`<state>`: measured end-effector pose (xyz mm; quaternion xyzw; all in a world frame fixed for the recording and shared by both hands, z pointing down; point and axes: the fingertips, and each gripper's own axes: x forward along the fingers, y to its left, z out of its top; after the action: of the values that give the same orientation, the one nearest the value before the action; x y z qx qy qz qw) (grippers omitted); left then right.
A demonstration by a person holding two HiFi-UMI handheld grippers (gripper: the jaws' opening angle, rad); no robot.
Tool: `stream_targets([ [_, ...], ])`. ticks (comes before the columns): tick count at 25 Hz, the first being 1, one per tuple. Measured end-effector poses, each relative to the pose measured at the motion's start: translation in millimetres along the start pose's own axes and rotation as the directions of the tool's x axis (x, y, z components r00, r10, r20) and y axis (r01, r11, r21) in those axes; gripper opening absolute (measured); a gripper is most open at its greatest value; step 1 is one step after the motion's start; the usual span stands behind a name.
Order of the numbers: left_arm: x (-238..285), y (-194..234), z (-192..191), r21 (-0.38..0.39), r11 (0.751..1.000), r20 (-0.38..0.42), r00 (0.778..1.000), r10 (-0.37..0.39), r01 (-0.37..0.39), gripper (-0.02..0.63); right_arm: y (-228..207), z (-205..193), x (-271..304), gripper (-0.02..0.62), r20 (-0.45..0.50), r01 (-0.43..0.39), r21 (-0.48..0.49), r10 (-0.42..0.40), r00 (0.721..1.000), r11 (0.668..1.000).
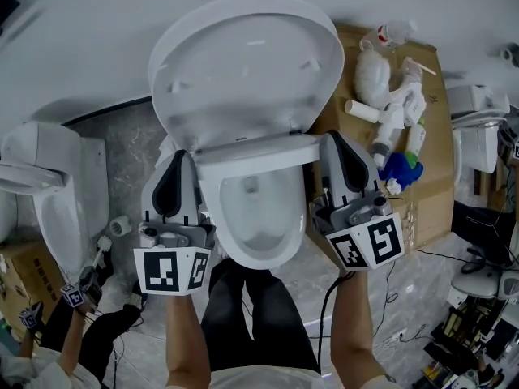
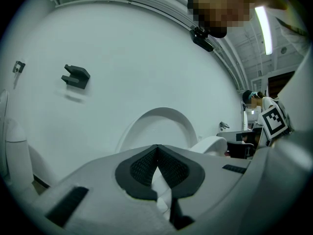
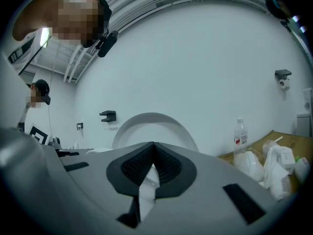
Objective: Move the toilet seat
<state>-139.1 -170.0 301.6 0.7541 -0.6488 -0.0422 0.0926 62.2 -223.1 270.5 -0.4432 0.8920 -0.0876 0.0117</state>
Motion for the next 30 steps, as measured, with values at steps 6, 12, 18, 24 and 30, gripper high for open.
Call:
stream_targets([
  [6,12,6,4,0.002,1.0,0.004,1.0,-0.002,0.002,0.009,-4,3,14,0.012,0.005,-0.009,-0.006,0.009,1.0,1.0],
  [12,22,9,6,0.004,1.0,0.003,1.0,-0.014,0.014,0.009,-9,6,25,0.012,0.014,-0.016,-0.013,0.016,1.0,1.0],
  [18,30,13,6,0.005,1.0,0.011,1.0,-0.009,0.009,0.009,-12,6,35,0.012,0.021,-0.021,-0.018,0.021,1.0,1.0],
  [24,39,17,9,0.008,1.0,0.022,1.0,-0.007,0.007,0.009,-15,8,46,0.012,0.024,-0.026,-0.025,0.027,0.999,0.999],
  [30,47,23,11,0.012,1.0,0.032,0.999,-0.005,0.005,0.009,-16,10,57,0.012,0.028,-0.039,-0.036,0.04,0.999,0.999],
])
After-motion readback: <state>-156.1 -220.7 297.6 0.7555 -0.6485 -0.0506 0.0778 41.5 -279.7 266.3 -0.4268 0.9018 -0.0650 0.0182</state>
